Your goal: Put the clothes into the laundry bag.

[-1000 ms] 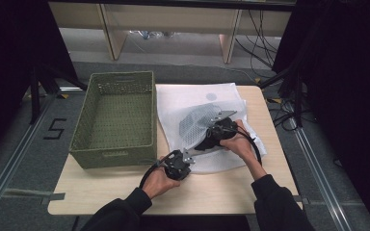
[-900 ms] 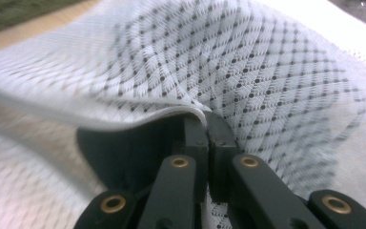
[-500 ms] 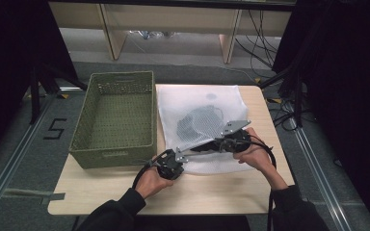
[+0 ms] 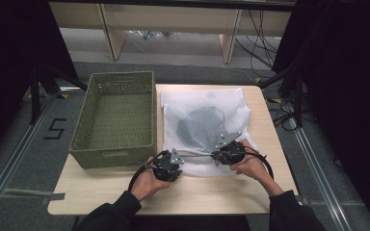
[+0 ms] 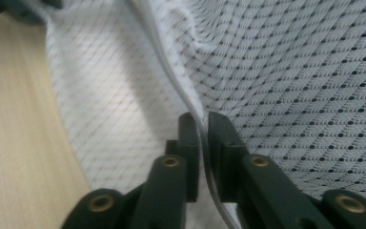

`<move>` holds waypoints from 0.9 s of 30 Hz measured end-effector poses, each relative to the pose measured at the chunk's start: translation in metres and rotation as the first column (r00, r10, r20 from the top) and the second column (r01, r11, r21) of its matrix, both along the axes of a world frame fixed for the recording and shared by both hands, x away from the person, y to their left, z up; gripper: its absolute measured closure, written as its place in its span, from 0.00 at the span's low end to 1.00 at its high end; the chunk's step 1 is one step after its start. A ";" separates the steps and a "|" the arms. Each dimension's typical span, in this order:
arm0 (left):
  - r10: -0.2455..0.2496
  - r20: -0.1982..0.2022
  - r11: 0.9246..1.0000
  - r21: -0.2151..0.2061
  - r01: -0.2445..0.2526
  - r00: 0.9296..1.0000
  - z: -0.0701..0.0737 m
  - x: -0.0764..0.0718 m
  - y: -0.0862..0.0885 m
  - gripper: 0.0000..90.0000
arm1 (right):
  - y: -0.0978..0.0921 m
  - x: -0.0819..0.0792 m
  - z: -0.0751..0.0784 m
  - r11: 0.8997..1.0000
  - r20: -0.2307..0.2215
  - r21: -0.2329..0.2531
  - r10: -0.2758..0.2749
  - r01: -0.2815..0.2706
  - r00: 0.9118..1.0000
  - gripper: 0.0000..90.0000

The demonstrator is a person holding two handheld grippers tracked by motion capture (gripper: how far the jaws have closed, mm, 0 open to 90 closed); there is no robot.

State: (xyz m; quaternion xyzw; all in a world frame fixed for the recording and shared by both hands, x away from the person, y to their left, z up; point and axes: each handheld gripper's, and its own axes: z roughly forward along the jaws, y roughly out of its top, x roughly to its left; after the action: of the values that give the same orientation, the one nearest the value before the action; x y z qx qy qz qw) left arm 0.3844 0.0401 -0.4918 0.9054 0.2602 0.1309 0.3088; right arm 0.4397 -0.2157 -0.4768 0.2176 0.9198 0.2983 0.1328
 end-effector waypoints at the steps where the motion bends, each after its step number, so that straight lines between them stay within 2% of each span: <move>1: 0.009 -0.004 1.000 -0.009 -0.009 1.000 0.001 -0.002 0.000 0.81 | 0.000 0.000 0.001 1.000 0.008 0.016 -0.010 0.010 1.000 0.89; 3: 0.016 -0.007 0.999 -0.036 -0.017 1.000 0.005 -0.005 0.001 0.73 | 0.000 0.001 0.002 0.999 0.045 0.050 -0.006 0.004 0.999 0.85; 4: 0.022 -0.025 0.998 -0.063 -0.023 0.999 0.006 -0.007 0.002 0.69 | 0.002 0.000 0.003 0.998 0.049 0.062 -0.007 0.003 0.999 0.83; 5: 0.026 -0.034 0.997 -0.067 -0.028 0.999 0.008 -0.008 0.003 0.65 | 0.004 0.000 0.004 0.997 0.070 0.081 -0.006 0.000 0.998 0.81; 7: 0.024 -0.038 0.997 -0.075 -0.027 0.999 0.009 -0.010 0.004 0.61 | 0.009 -0.001 0.004 0.997 0.088 0.082 0.001 -0.008 0.996 0.80; 9: 0.033 -0.049 0.996 -0.083 -0.037 0.998 0.011 -0.013 0.005 0.56 | 0.016 0.002 0.002 0.998 0.121 0.068 0.011 -0.019 0.993 0.84; 13: 0.037 -0.053 0.997 -0.068 -0.041 0.998 0.011 -0.018 0.008 0.52 | 0.023 0.002 0.002 0.997 0.138 0.070 0.021 -0.031 0.990 0.95; 15: 0.038 -0.057 0.997 -0.071 -0.042 0.998 0.010 -0.019 0.010 0.51 | 0.026 0.000 -0.001 0.998 0.131 0.038 0.036 -0.041 0.991 1.00; 17: 0.040 -0.065 0.996 -0.080 -0.045 0.997 0.010 -0.021 0.011 0.51 | 0.029 -0.003 -0.004 0.999 0.109 0.002 0.050 -0.050 0.993 1.00; 19: 0.025 -0.069 0.997 -0.065 -0.030 0.997 0.012 -0.021 0.013 0.51 | 0.032 -0.006 -0.006 0.998 0.078 -0.019 0.059 -0.058 0.995 1.00; 20: 0.040 -0.070 0.997 -0.069 -0.045 0.997 0.012 -0.022 0.013 0.51 | 0.033 -0.007 -0.007 0.997 0.070 -0.029 0.070 -0.068 0.995 1.00; 21: 0.045 -0.073 0.994 -0.092 -0.052 0.996 0.010 -0.024 0.012 0.50 | 0.035 -0.008 -0.009 0.995 0.082 -0.052 0.086 -0.082 0.993 1.00; 22: 0.032 -0.071 0.997 -0.068 -0.037 0.997 0.011 -0.023 0.014 0.50 | 0.036 -0.010 -0.012 0.994 0.080 -0.063 0.098 -0.093 0.992 1.00; 23: 0.043 -0.074 0.996 -0.071 -0.049 0.996 0.010 -0.025 0.014 0.48 | 0.036 -0.011 -0.013 0.993 0.059 -0.069 0.100 -0.096 0.993 1.00; 25: 0.030 -0.063 0.998 -0.059 -0.033 0.998 0.010 -0.024 0.016 0.46 | 0.035 -0.012 -0.019 0.989 0.071 -0.098 0.115 -0.107 0.991 1.00; 27: 0.046 -0.069 0.997 -0.059 -0.050 0.997 0.009 -0.025 0.017 0.45 | 0.034 -0.011 -0.019 0.988 0.072 -0.102 0.119 -0.111 0.990 1.00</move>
State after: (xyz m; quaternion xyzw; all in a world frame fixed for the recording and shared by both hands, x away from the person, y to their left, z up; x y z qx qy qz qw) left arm 0.3595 0.0571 -0.4826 0.8930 0.2962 0.0998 0.3237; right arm 0.4282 -0.1816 -0.4955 0.1455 0.9385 0.2681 0.1616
